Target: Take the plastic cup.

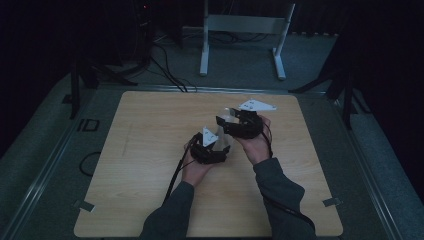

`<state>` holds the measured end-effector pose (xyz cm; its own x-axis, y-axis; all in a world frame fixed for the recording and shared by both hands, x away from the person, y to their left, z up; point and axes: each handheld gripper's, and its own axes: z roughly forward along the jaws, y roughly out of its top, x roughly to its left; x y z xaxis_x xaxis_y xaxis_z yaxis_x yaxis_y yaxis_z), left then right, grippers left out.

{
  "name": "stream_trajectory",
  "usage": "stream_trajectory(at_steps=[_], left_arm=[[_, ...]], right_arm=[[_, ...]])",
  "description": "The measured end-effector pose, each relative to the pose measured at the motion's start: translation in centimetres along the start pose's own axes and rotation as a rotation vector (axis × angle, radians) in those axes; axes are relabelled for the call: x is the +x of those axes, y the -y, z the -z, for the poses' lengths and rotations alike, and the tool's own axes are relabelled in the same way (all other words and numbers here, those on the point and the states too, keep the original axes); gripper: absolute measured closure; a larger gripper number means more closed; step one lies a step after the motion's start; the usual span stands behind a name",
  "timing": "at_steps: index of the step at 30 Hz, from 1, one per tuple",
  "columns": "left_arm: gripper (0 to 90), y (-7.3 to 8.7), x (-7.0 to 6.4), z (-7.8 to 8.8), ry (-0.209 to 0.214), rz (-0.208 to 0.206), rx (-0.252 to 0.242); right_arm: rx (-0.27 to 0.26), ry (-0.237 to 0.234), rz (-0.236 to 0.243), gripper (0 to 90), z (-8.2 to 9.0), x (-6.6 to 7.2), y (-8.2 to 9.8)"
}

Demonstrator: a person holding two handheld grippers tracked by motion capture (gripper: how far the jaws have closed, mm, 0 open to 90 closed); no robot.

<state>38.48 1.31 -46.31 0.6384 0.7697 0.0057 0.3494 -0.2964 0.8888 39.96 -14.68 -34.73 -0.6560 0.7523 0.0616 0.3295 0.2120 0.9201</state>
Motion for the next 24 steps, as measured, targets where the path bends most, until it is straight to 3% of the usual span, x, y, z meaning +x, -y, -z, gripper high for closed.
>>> stream_trajectory(at_steps=[24], left_arm=[[24.5, 0.0, 0.2, 0.2, 0.014, 0.027, 0.001]], right_arm=[[-0.076, 0.012, 0.025, 38.7, 1.9, 0.6, -2.0]])
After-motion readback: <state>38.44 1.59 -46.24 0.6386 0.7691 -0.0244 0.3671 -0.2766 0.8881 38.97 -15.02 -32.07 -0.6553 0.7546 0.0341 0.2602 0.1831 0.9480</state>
